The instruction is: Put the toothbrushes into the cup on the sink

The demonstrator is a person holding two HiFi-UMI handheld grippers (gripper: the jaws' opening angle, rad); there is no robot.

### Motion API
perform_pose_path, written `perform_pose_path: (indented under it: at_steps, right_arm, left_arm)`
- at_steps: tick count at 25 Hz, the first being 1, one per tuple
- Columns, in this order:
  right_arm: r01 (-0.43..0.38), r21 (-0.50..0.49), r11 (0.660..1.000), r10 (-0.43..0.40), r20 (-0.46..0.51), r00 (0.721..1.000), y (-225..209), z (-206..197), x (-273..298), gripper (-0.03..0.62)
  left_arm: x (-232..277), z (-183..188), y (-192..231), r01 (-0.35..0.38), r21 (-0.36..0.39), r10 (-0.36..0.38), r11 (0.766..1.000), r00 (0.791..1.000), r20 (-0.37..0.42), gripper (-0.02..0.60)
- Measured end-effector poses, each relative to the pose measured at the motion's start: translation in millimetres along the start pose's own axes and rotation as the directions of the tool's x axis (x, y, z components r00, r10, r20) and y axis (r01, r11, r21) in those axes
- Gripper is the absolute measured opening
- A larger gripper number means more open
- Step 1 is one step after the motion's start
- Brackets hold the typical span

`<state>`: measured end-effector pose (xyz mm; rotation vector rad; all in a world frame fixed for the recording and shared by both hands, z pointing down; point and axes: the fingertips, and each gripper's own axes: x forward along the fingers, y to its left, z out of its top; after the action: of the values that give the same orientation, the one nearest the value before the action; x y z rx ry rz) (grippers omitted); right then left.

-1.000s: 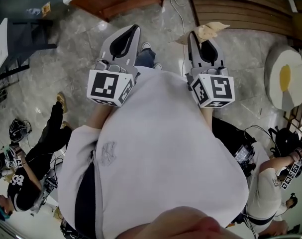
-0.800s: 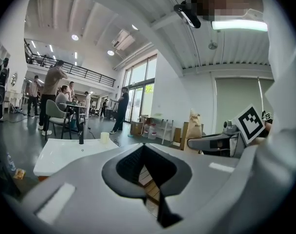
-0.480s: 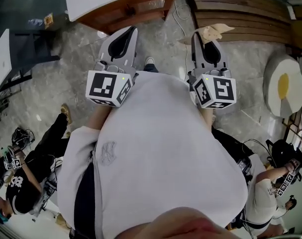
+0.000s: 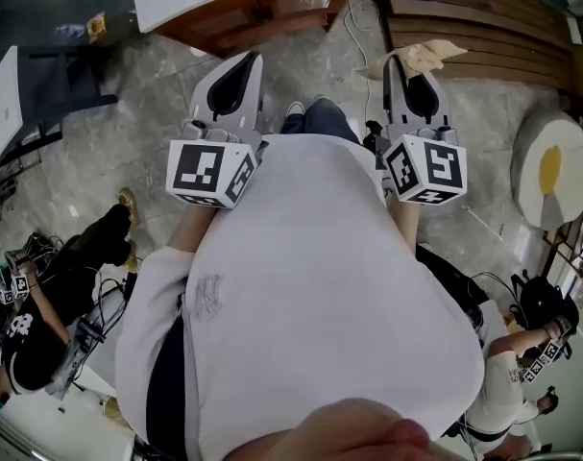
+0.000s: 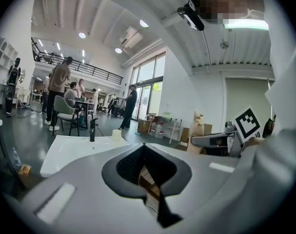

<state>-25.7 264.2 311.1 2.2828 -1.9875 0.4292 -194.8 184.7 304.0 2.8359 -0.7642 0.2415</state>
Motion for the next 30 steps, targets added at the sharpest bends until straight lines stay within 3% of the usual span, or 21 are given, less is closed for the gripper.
perform_pose_path:
  at_steps: [11,30]
  right_arm:
    - [-0.078,-0.009,0.997,0.077,-0.018,0.997,-1,6,31,0.061]
    - [-0.142,-0.036,0.989,0.142,0.001,0.990,-98,56,111,0.061]
  left_arm:
    - [11,3,14,-0.072,-0.016,0.072,0.997,0.997,0.000,-0.015]
    - [137,48,7,-0.120,-0.004,0.120,0.993,0.992,0.047,-0.015]
